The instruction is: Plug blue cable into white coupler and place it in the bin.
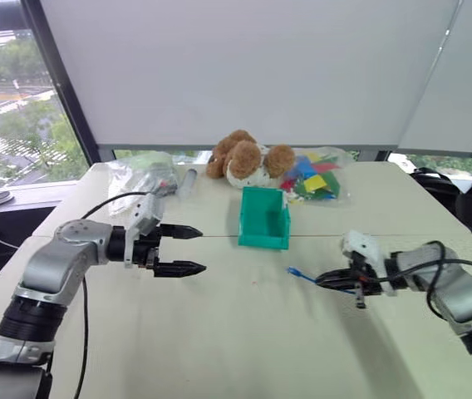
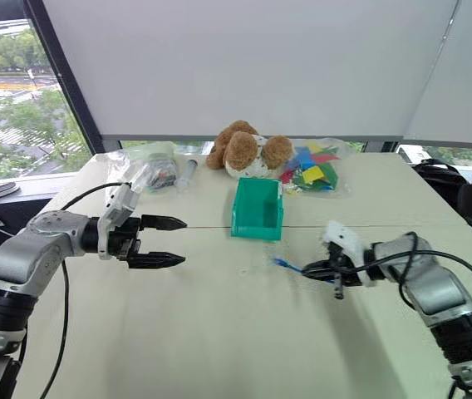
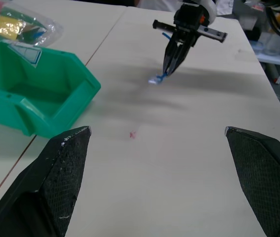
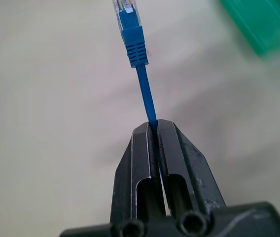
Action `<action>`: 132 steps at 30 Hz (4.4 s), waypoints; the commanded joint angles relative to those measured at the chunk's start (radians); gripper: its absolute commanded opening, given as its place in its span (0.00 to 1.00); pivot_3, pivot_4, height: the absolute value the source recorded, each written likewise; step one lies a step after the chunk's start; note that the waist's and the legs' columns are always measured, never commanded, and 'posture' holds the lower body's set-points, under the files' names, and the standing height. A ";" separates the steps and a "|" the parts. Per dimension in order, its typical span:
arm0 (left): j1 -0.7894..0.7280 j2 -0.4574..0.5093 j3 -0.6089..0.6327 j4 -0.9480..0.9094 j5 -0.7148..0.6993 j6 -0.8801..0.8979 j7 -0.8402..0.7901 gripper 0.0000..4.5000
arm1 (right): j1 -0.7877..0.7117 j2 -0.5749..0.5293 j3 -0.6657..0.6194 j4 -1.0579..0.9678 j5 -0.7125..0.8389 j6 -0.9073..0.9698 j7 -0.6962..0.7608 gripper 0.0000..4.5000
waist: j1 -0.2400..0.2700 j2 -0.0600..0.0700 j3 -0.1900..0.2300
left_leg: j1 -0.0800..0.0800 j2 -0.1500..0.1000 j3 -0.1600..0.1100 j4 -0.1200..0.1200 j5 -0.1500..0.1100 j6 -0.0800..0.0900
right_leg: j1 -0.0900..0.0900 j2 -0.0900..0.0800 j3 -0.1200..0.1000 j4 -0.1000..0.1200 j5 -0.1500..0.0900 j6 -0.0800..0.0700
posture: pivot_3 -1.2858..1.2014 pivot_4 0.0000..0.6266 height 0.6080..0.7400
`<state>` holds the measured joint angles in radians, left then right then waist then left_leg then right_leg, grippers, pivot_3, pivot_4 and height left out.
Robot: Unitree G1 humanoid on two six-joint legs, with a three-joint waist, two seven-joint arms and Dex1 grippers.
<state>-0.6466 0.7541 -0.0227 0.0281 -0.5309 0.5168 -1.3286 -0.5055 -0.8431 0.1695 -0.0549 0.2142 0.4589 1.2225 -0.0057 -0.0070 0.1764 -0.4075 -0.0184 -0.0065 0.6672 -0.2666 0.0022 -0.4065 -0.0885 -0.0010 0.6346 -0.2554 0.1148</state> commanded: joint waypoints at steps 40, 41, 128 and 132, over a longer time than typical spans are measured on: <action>-0.351 -0.443 -0.278 1.004 0.454 -0.753 -0.216 1.00 | 0.122 0.014 -0.094 -0.546 0.073 0.393 -0.258 1.00 | 0.017 -0.001 0.000 | -0.001 -0.002 0.000 0.000 0.000 0.000 | -0.001 0.000 -0.001 0.000 0.000 0.000 | 0.52 0.24 1.00; -0.357 -0.449 -0.275 1.024 0.458 -0.753 -0.213 1.00 | 0.125 0.013 -0.094 -0.551 0.077 0.396 -0.267 1.00 | 0.017 -0.001 0.000 | -0.001 -0.002 0.000 0.000 0.000 0.000 | -0.001 0.000 -0.001 0.000 0.000 0.000 | 0.52 0.24 1.00; -0.285 -0.469 -0.133 0.718 0.474 -1.219 0.197 0.00 | 0.062 0.796 -0.477 -0.290 1.313 0.534 -1.642 1.00 | -0.008 0.000 -0.001 | -0.002 -0.001 -0.001 -0.002 -0.001 0.001 | -0.002 0.000 -0.001 0.001 0.000 0.000 | 0.52 0.24 1.00; -0.286 -0.468 -0.135 0.719 0.478 -1.221 0.203 0.00 | 0.072 0.768 -0.448 -0.292 1.338 0.496 -1.650 0.71 | -0.008 0.000 -0.001 | -0.002 -0.001 -0.001 -0.002 -0.001 0.001 | -0.003 0.000 -0.001 0.001 0.000 0.000 | 0.52 0.24 1.00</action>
<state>-0.9067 0.2801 -0.1586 0.7565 -0.0511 -0.6875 -1.1372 -0.4316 -0.0644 -0.2926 -0.3195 1.5168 0.9812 -0.4263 -0.0141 -0.0074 0.1756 -0.4093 -0.0189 -0.0075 0.6655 -0.2671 0.0035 -0.4090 -0.0888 -0.0020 0.6355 -0.2551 0.1151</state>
